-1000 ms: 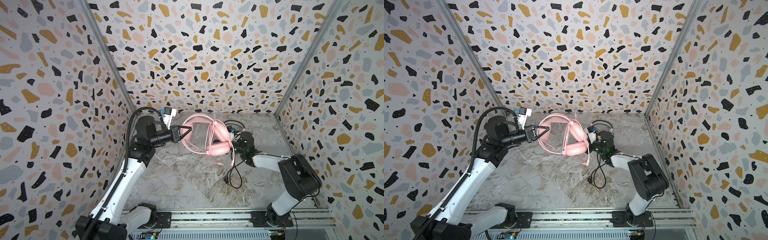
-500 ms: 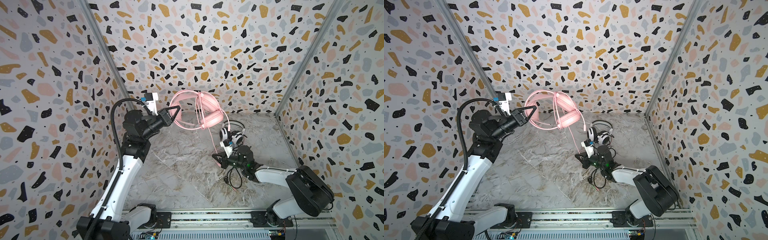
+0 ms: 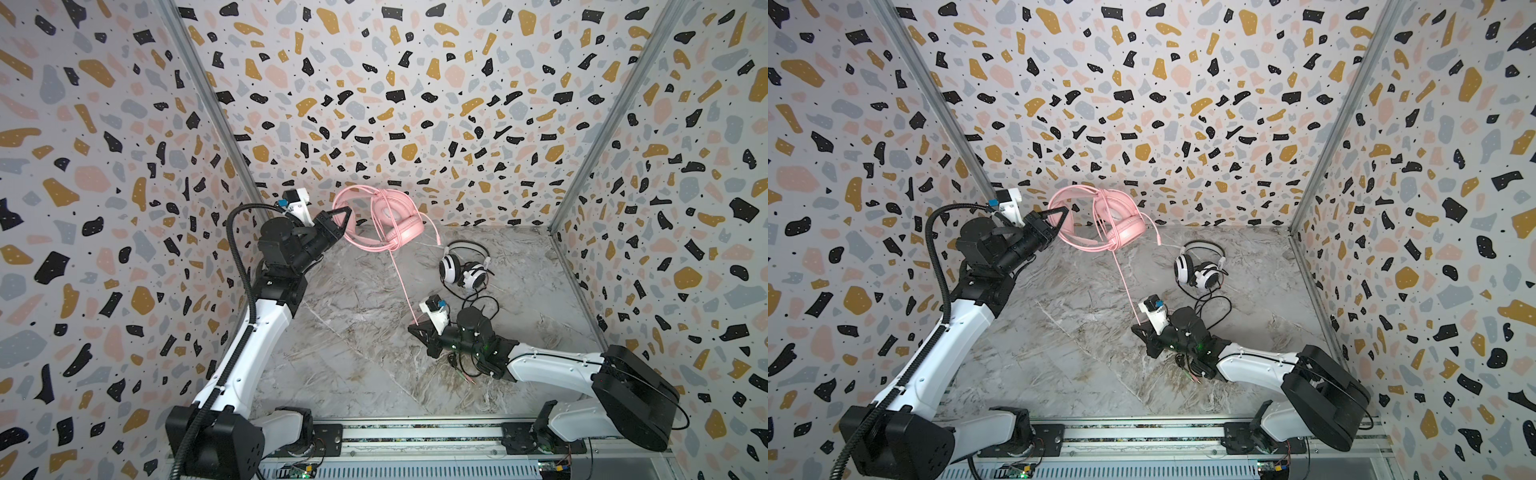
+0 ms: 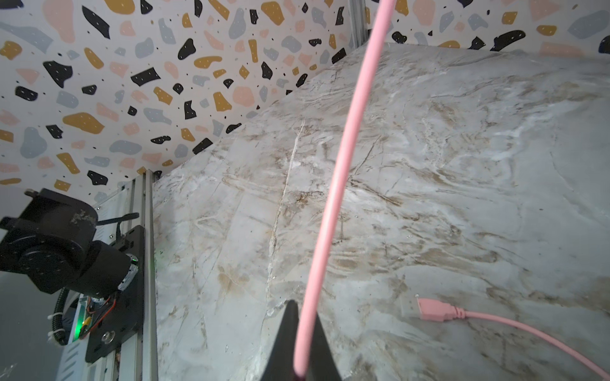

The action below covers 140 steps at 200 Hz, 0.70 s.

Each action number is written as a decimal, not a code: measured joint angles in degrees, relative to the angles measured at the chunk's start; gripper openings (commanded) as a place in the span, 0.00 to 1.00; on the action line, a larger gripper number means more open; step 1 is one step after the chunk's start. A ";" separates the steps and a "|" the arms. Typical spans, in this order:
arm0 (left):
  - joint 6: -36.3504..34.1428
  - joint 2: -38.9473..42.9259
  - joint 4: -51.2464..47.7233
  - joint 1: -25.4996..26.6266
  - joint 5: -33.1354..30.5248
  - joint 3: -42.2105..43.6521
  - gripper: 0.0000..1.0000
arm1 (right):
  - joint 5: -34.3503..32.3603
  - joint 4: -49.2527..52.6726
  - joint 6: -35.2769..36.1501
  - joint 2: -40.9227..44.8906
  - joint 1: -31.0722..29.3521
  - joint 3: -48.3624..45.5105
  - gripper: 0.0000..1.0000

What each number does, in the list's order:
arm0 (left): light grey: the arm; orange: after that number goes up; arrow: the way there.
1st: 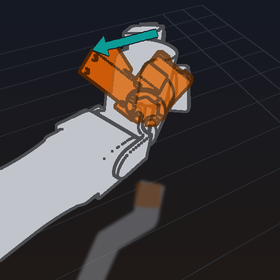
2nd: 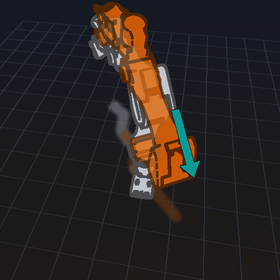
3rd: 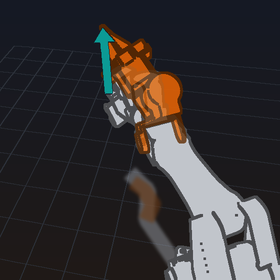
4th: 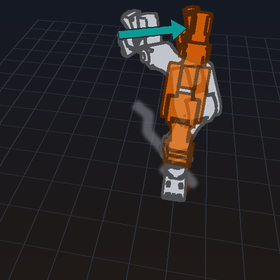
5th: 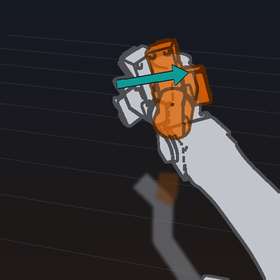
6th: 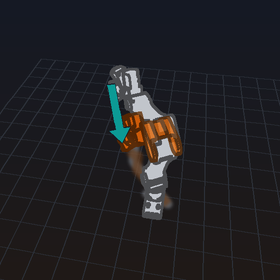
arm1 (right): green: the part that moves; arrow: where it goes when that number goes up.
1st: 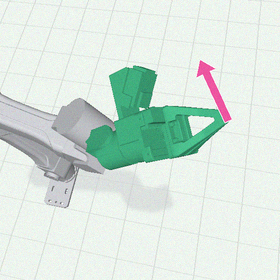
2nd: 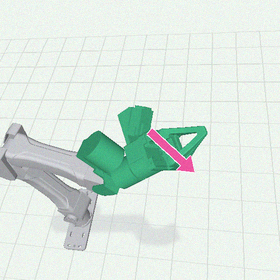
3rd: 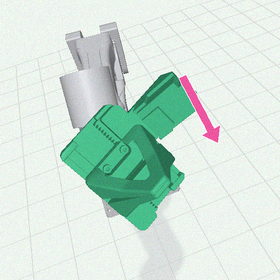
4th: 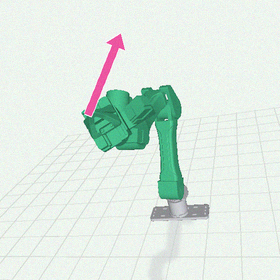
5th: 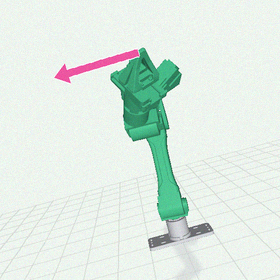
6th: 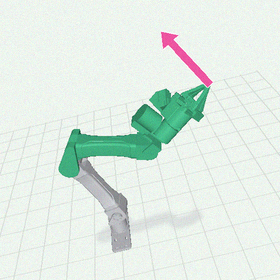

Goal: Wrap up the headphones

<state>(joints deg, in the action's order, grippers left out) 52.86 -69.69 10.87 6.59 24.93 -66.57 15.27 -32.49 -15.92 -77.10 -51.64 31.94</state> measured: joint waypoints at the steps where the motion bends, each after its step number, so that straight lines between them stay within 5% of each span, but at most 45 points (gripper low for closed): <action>1: -0.28 0.07 -0.22 0.00 -0.22 0.04 0.00 | -0.13 0.15 0.04 0.07 -0.09 0.04 0.01; 65: -11.56 4.46 -3.30 1.20 -12.94 7.50 0.00 | -7.43 16.90 5.40 6.01 -3.85 9.86 0.01; 140: -30.08 -1.64 -18.62 15.93 -29.16 4.83 0.00 | -18.86 37.03 13.64 4.35 -3.61 27.23 0.02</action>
<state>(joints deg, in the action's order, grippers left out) 22.79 -71.33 -7.75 22.52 -4.23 -61.73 -3.60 4.54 -2.28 -72.75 -55.24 59.18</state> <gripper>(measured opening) 0.066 0.058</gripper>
